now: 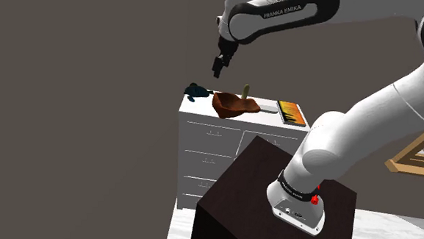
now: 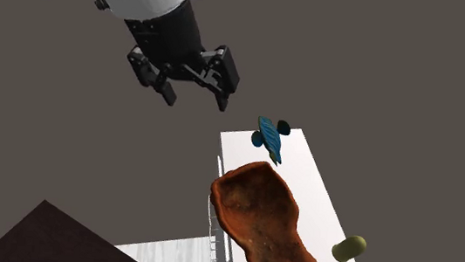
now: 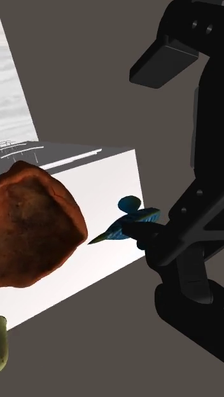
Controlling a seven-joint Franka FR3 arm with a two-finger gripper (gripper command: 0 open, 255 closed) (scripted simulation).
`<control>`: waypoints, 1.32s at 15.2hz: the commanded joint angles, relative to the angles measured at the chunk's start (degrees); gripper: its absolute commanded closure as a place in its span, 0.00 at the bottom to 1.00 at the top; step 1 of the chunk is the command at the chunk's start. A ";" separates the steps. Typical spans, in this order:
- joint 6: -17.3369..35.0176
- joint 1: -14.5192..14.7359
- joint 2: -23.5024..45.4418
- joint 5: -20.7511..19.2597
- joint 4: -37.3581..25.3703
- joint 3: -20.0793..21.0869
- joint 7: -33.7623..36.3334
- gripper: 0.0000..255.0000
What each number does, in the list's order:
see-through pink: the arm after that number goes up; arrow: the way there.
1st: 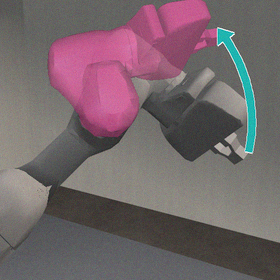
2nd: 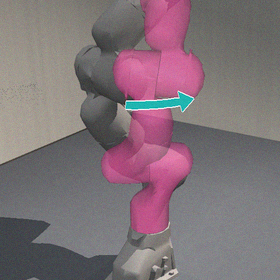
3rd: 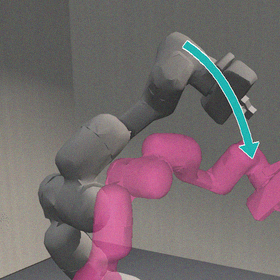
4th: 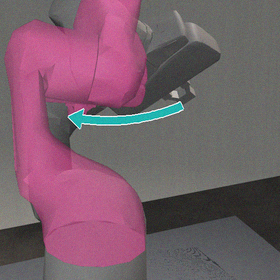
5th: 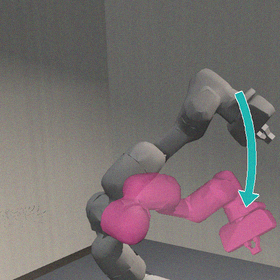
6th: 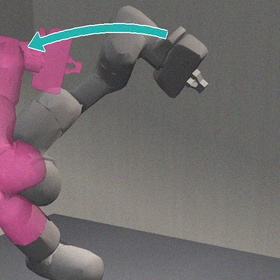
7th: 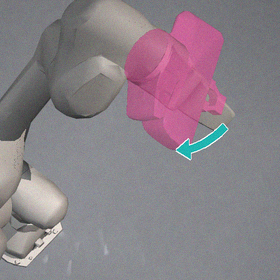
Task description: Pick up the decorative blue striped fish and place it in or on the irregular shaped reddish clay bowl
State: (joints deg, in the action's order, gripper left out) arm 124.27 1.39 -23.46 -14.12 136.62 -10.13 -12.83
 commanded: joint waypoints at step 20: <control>27.87 -1.26 44.15 -6.93 -22.19 -2.44 -14.52 0.00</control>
State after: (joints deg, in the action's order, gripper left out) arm 151.60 0.27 19.22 -20.98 115.60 -12.63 -26.96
